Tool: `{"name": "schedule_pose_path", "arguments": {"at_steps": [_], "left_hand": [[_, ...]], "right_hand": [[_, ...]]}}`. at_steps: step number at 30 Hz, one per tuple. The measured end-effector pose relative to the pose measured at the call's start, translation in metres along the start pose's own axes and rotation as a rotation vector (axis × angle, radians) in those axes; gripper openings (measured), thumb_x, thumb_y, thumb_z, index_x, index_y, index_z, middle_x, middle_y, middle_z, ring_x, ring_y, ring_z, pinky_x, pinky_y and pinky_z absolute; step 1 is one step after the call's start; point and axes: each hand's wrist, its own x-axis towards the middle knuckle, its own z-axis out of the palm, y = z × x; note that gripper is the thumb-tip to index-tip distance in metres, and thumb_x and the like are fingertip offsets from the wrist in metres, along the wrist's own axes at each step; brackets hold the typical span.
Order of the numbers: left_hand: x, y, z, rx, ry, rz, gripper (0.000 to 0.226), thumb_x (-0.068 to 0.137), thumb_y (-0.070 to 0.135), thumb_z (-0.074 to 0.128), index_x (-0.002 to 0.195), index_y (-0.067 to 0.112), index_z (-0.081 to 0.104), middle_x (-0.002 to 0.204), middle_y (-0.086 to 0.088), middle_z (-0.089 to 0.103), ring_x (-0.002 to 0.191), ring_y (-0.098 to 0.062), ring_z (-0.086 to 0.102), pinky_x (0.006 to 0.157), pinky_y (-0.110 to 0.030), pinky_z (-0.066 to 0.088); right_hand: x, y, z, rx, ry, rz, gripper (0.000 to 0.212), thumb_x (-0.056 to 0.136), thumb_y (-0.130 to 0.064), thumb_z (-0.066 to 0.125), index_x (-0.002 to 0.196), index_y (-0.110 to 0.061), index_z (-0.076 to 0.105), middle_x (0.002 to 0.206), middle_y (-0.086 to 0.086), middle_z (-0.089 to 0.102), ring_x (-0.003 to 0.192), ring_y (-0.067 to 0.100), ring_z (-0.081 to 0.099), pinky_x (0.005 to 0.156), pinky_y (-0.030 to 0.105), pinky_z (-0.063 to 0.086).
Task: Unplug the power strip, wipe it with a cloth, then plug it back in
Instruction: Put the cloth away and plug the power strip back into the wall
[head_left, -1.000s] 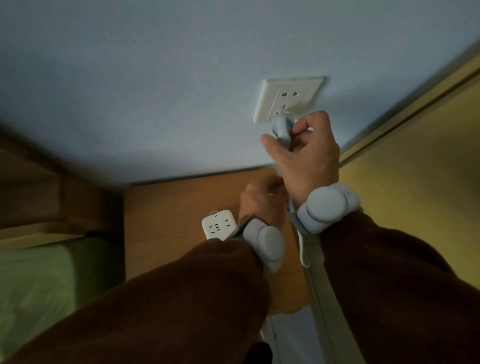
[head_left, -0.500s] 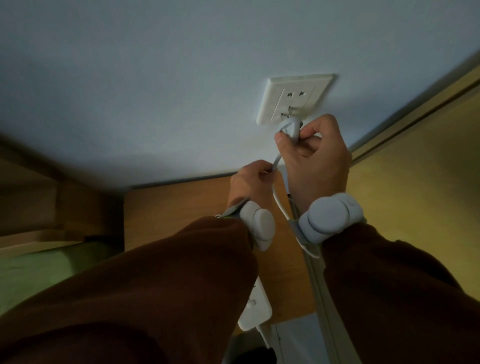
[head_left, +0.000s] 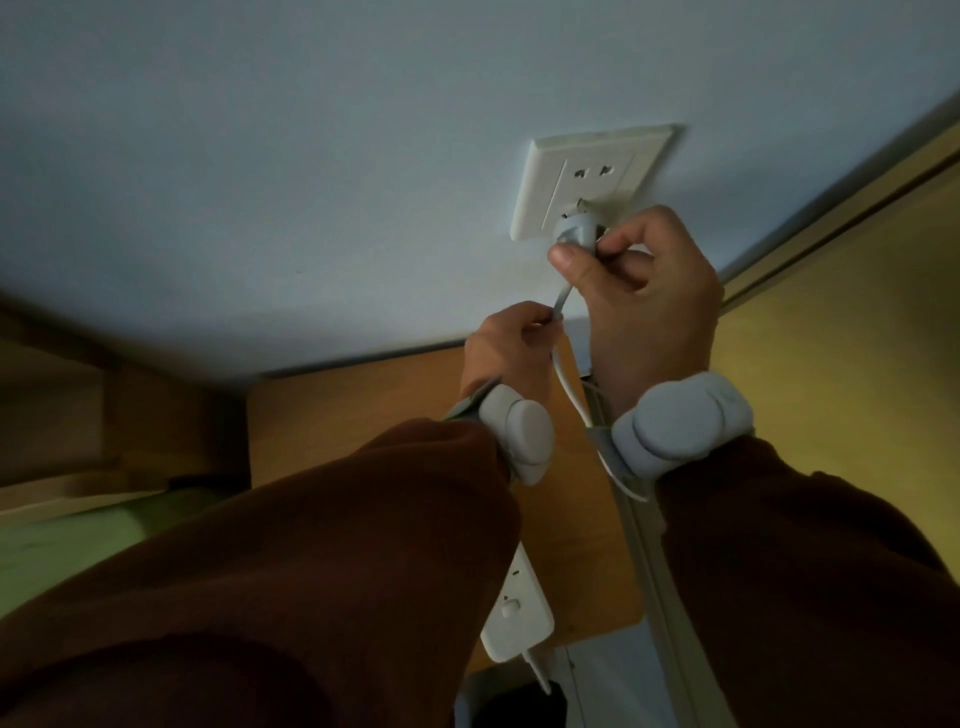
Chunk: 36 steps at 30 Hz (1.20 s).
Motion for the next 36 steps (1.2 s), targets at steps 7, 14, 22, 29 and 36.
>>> {"name": "schedule_pose_path", "arguments": {"at_steps": [7,14,22,29,36], "left_hand": [[0.007,0.000,0.004,-0.022,0.005,-0.002,0.010,0.093,0.018,0.066,0.096,0.018,0.075,0.091,-0.007,0.076,0.088,-0.025,0.073,0.086,-0.046,0.059],[0.005,0.002,0.009,-0.044,-0.009,0.019,0.011,0.093,0.016,0.065,0.089,0.024,0.071,0.089,-0.006,0.077,0.088,-0.023,0.073,0.086,-0.044,0.059],[0.007,0.004,0.007,-0.050,-0.001,0.015,0.012,0.094,0.014,0.063,0.097,0.017,0.074,0.090,-0.007,0.076,0.087,-0.023,0.073,0.084,-0.044,0.059],[0.007,0.003,0.008,-0.048,-0.001,0.013,0.014,0.093,0.014,0.064,0.100,0.015,0.076,0.089,-0.005,0.077,0.087,-0.022,0.073,0.085,-0.044,0.059],[0.010,0.003,0.004,-0.050,-0.004,0.022,0.013,0.094,0.014,0.065,0.100,0.017,0.076,0.091,-0.004,0.076,0.088,-0.022,0.072,0.086,-0.044,0.059]], "right_hand": [[0.012,-0.001,-0.012,0.071,-0.078,0.108,0.026,0.072,-0.023,0.088,0.081,-0.010,0.068,0.068,-0.011,0.073,0.059,0.004,0.070,0.054,0.014,0.050],[0.011,-0.008,-0.009,-0.110,-0.010,-0.015,0.025,0.072,-0.034,0.086,0.078,-0.015,0.071,0.070,-0.007,0.073,0.061,0.005,0.069,0.059,0.020,0.056],[0.013,-0.007,-0.009,-0.068,-0.015,-0.003,0.025,0.074,-0.031,0.086,0.079,-0.012,0.071,0.069,-0.007,0.072,0.062,0.003,0.069,0.060,0.020,0.057],[0.015,-0.007,-0.008,-0.059,-0.004,-0.013,0.024,0.074,-0.031,0.085,0.079,-0.012,0.072,0.068,-0.007,0.072,0.061,0.005,0.069,0.059,0.019,0.056],[0.018,-0.008,-0.007,-0.069,-0.003,-0.029,0.022,0.073,-0.032,0.086,0.078,-0.020,0.068,0.068,-0.015,0.068,0.061,0.001,0.068,0.059,0.014,0.051]]}}
